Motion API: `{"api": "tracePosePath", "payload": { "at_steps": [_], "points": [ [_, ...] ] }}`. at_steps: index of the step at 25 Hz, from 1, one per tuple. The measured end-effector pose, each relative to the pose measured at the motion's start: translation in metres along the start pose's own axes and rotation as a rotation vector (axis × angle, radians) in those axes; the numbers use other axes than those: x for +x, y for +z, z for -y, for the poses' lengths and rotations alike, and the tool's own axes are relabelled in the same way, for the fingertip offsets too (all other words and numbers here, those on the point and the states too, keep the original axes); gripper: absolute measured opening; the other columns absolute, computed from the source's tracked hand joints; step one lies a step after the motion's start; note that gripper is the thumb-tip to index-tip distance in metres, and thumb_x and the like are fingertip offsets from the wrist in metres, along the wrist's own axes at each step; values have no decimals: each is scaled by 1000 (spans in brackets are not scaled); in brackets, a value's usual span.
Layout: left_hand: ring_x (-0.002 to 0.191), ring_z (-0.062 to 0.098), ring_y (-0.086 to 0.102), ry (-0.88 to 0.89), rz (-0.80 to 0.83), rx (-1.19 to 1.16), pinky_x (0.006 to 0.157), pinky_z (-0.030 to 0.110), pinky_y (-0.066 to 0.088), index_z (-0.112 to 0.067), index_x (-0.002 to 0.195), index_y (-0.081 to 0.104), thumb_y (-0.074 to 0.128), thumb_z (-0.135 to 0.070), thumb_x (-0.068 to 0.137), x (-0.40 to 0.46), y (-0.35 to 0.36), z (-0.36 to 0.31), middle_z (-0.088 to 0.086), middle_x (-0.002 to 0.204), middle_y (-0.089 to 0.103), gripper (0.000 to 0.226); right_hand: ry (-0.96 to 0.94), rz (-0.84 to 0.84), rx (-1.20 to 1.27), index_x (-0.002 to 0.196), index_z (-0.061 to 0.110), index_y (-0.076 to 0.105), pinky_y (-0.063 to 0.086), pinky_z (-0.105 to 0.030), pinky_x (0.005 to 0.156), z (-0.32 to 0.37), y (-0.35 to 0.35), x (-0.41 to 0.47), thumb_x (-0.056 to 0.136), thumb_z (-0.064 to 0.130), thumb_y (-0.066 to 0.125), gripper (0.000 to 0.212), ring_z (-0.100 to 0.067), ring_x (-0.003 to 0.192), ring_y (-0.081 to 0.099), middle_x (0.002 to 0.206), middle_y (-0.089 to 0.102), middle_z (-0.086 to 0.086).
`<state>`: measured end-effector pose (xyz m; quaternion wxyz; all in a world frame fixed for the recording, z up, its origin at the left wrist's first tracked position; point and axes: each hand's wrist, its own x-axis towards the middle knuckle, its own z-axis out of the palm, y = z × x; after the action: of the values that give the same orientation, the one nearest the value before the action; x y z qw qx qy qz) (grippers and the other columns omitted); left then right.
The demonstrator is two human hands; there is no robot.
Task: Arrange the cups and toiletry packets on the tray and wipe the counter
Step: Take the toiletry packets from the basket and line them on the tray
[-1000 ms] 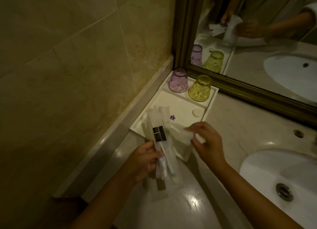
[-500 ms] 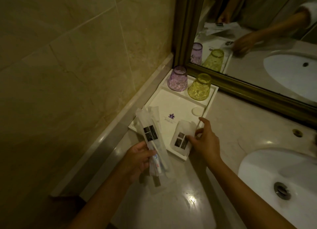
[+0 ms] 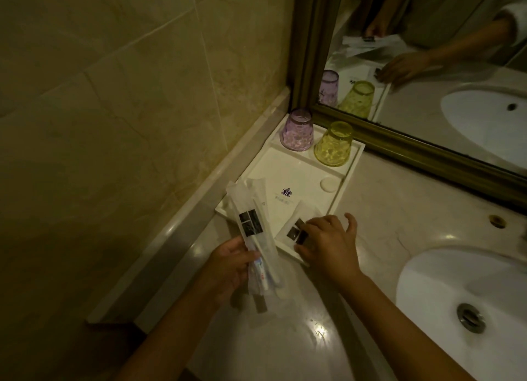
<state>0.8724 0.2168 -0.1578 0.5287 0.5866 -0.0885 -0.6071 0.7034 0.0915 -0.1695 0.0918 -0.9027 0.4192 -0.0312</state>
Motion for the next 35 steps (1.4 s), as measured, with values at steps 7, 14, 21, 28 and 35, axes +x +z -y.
{"api": "tracePosePath", "payload": {
  "at_steps": [7, 14, 21, 28, 35],
  "points": [
    [96, 31, 69, 82, -29, 99, 83, 46, 56, -10, 112, 61, 63, -2, 81, -3, 5, 2, 15, 106, 71, 33, 153, 77, 810, 90, 20, 65, 52, -21, 67, 51, -19, -7, 74, 34, 72, 23, -6, 71, 60, 77, 62, 10],
    [87, 28, 71, 94, -32, 122, 68, 35, 58, -16, 105, 65, 70, -20, 70, -5, -3, 7, 9, 96, 75, 36, 387, 198, 1122, 72, 18, 69, 55, -31, 70, 49, -18, -4, 76, 14, 71, 6, -18, 70, 66, 69, 67, -2],
    [92, 30, 67, 94, -179, 247, 81, 45, 55, -14, 103, 65, 69, -16, 79, -3, 5, 8, 11, 100, 71, 25, 415, 239, 1183, 70, 15, 60, 56, -29, 64, 57, -22, -3, 75, 9, 72, 15, -17, 67, 62, 67, 61, -1],
    [99, 28, 64, 44, -246, 312, 92, 51, 50, -16, 111, 63, 68, -22, 80, -3, -13, 5, 9, 108, 69, 32, 559, 179, 1381, 64, 11, 67, 45, -17, 38, 42, -28, 10, 78, 2, 68, 17, -11, 40, 54, 48, 58, -2],
    [102, 31, 62, -20, -276, 288, 93, 55, 49, -19, 115, 61, 71, -24, 78, -6, -32, 12, 10, 111, 67, 39, 551, -11, 1380, 70, 19, 68, 49, -23, 55, 21, -62, 61, 77, 10, 68, 11, -11, 63, 65, 70, 70, 2]
  ]
}}
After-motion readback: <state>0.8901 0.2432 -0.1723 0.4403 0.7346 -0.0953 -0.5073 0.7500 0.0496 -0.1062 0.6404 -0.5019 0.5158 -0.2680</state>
